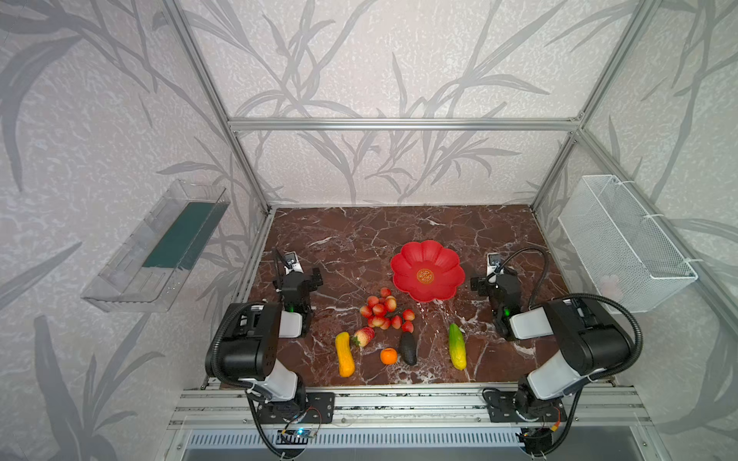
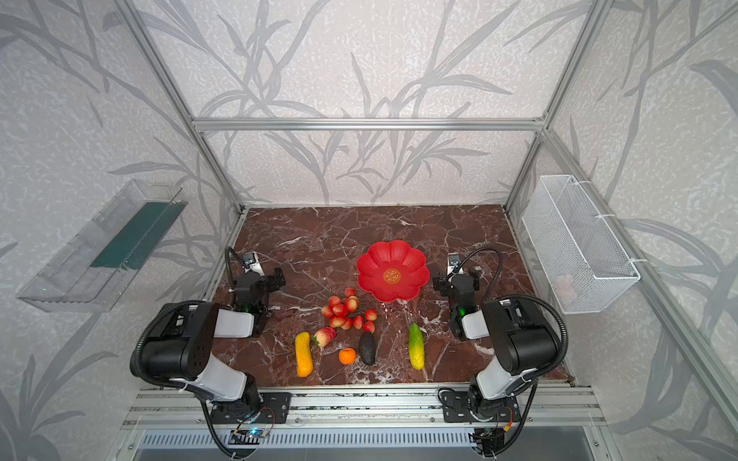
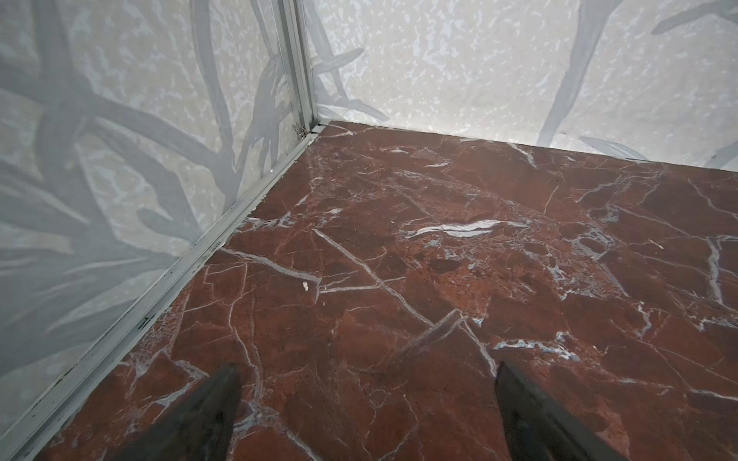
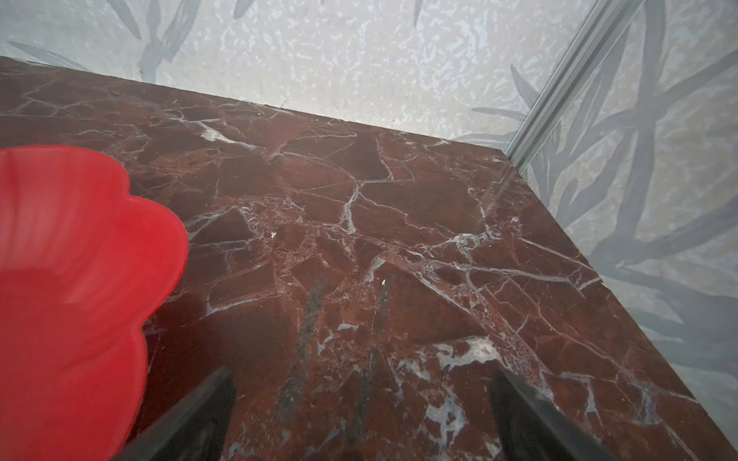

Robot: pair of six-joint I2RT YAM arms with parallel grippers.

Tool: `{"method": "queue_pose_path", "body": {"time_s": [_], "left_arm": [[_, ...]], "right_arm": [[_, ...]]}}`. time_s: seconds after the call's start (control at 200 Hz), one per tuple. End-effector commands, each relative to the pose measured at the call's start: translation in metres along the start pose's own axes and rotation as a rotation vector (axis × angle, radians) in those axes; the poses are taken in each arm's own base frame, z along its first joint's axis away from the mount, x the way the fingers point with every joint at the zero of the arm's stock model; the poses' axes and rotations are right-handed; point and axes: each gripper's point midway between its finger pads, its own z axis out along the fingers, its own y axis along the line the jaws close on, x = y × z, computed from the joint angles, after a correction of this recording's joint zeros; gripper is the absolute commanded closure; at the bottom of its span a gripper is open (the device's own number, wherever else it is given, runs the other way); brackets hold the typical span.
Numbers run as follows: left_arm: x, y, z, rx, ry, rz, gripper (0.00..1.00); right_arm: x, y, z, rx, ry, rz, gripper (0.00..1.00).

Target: Place and organize the fake fruits in the fruit bowl

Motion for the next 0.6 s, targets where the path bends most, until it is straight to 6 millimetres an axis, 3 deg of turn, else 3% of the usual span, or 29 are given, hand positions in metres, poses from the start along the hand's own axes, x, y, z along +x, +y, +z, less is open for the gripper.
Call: {"method": "queue_pose_path", "body": {"time_s": [0.0, 0.595], "left_arm": [[-0.0046, -0.0006, 0.0016, -0.001, -0.008, 0.015, 0.01], [-0.0043, 0.0007, 0.001, 0.008, -0.009, 0.005, 0.01]], "right_arm": [[-0.014, -0.0021, 0.0008, 0.008, -0.037, 0.02, 0.01], [-0.0143, -0.0023, 0.0, 0.008, -0.041, 0.019, 0.01]]}}
